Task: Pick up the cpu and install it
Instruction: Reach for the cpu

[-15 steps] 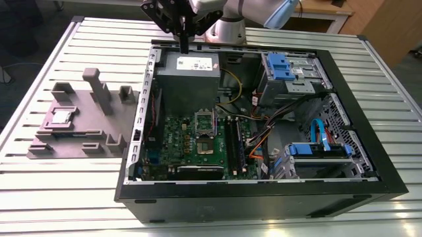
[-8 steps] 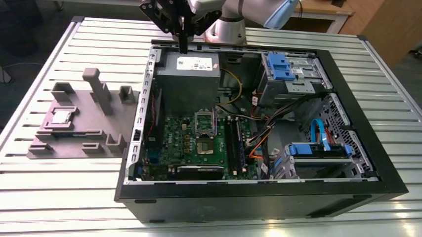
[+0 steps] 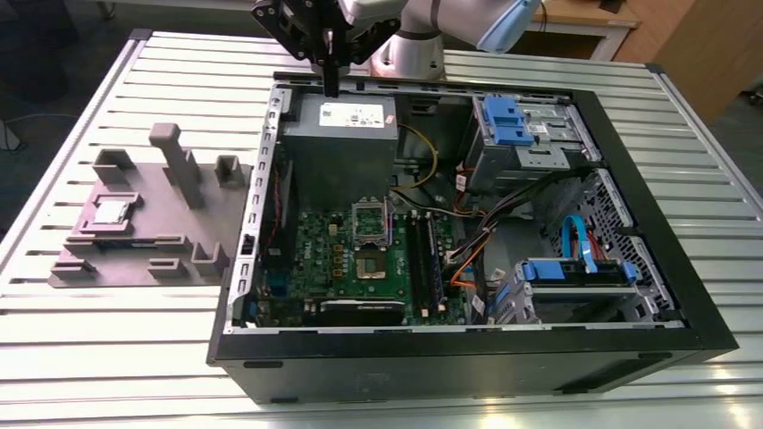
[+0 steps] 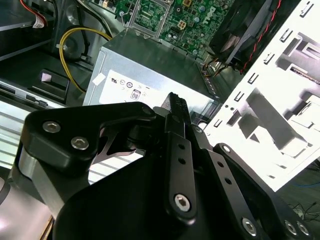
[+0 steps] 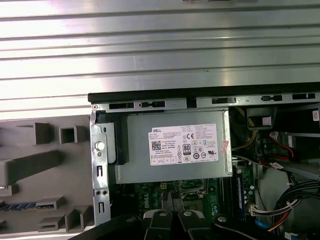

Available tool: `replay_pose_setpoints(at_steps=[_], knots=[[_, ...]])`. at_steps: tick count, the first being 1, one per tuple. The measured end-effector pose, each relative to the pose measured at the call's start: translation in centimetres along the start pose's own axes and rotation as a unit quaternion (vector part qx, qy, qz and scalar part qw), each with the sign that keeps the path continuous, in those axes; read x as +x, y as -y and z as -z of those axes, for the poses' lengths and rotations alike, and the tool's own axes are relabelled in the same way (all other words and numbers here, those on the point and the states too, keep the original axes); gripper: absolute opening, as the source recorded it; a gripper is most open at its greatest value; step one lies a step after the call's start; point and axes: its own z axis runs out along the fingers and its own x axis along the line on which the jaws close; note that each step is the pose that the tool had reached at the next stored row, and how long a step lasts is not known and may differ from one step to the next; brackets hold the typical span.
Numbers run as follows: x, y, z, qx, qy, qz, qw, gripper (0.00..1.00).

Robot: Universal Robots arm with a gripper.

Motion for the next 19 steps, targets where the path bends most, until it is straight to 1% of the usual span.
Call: replay_pose_setpoints(at_steps=[9, 19], knots=[[0.35, 0.03, 0.01, 0.0, 0.0, 0.0, 1.0, 0.1], [0.98, 0.07, 0.02, 0.0, 0.0, 0.0, 1.0, 0.1]])
